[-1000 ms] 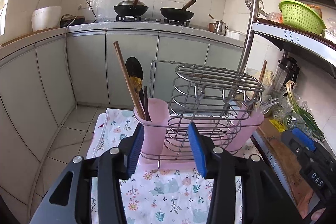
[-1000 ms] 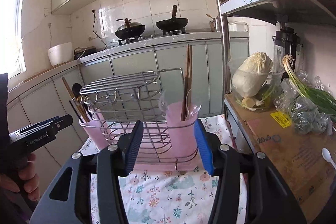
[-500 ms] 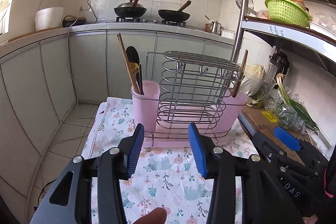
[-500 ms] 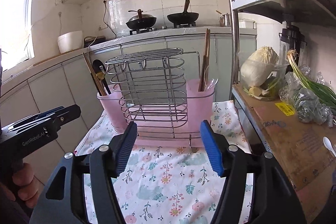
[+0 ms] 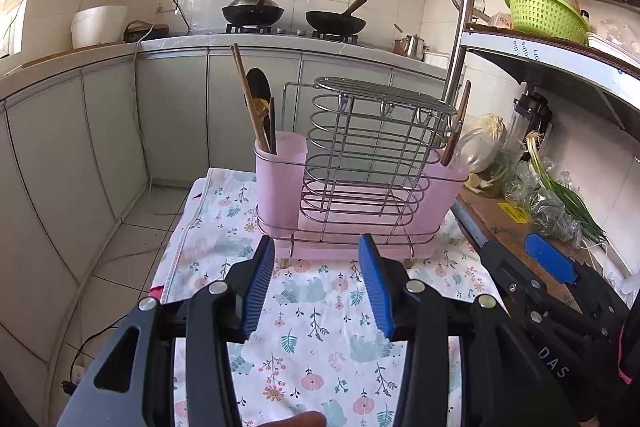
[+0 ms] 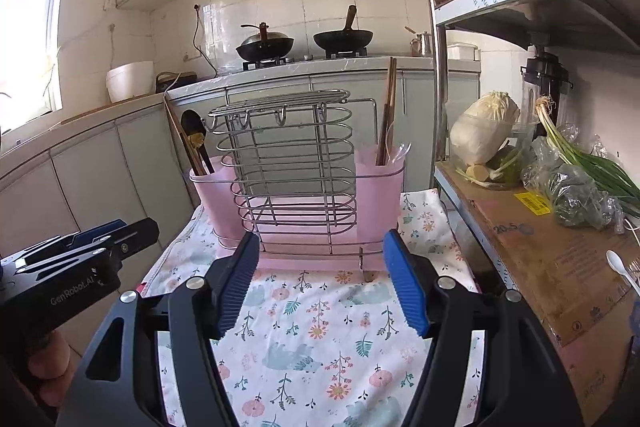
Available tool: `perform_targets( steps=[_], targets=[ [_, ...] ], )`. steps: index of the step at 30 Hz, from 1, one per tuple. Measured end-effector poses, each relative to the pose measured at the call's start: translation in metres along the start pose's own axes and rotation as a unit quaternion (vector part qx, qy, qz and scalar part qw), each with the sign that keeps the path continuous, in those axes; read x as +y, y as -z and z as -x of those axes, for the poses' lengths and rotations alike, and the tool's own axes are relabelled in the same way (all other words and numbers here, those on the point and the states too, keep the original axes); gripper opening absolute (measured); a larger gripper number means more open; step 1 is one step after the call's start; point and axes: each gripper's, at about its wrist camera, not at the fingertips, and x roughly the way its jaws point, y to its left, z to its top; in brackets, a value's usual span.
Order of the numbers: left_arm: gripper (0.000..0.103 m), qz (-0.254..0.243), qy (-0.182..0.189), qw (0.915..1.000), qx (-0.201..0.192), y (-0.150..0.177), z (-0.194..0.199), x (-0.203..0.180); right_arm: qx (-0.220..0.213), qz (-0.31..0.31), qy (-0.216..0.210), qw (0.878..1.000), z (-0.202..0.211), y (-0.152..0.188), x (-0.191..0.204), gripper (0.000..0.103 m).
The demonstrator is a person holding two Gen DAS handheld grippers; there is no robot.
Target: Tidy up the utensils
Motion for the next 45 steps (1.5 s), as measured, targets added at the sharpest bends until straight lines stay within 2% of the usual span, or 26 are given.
perform_targets(
  steps=[21,45],
  targets=[
    [0.043,0.002,0.005,0.9999,0.016,0.004,-0.012,0.004,0.014,0.025,0.004,1.000,-0.009,0.005,0.011,0.065],
    [0.043,-0.003,0.009,0.9996,0.026,0.007,-0.018,0.003,0.023,0.024,0.003,0.999,-0.017,0.008,0.008,0.065]
  ],
)
